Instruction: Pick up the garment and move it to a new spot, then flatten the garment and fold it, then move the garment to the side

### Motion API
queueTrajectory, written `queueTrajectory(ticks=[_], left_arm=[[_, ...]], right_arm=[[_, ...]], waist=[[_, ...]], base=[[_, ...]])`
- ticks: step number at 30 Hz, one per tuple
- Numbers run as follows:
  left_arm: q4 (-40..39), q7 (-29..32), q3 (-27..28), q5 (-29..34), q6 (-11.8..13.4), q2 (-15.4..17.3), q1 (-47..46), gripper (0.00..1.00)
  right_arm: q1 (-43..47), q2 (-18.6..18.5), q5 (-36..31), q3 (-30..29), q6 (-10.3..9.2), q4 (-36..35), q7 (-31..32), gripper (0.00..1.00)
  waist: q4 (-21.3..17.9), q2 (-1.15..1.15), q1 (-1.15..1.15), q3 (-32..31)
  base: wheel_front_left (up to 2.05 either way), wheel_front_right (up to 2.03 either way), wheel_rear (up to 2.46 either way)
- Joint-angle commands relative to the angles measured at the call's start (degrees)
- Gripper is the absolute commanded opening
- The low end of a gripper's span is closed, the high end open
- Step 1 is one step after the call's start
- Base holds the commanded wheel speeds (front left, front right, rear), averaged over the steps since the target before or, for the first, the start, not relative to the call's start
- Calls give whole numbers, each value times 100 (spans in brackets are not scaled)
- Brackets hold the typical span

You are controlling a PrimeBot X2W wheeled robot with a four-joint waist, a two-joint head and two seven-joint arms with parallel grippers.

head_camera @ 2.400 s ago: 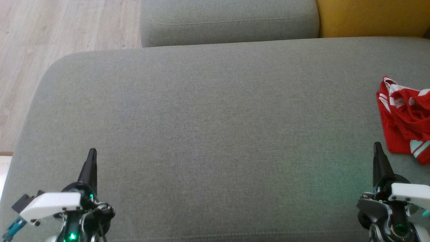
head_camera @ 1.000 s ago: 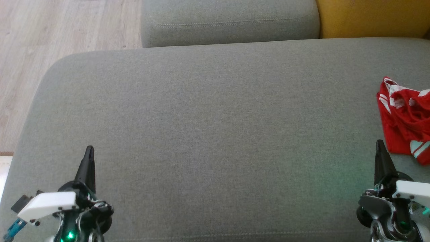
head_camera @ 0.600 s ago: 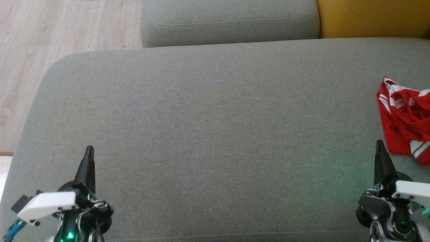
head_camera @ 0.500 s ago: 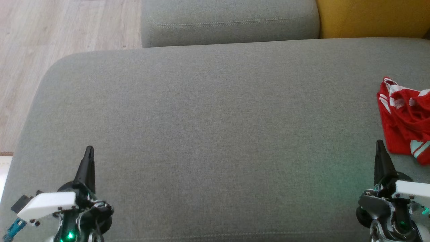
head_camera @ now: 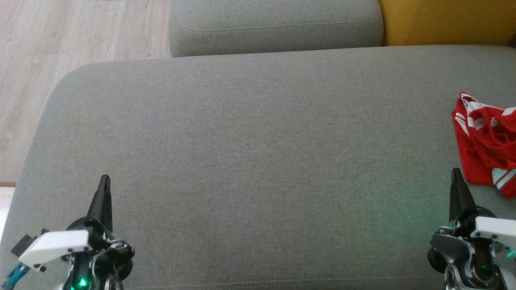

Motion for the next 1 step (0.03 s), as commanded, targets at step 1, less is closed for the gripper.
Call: queueTrajectory(ticks=[1], left_arm=[[-149, 37, 192, 58, -41, 36, -326, 0]], right_arm=[[-291, -7, -33, 95, -4, -178, 49, 0]], waist=[[0, 0, 0, 0]], base=[[0, 0, 0]])
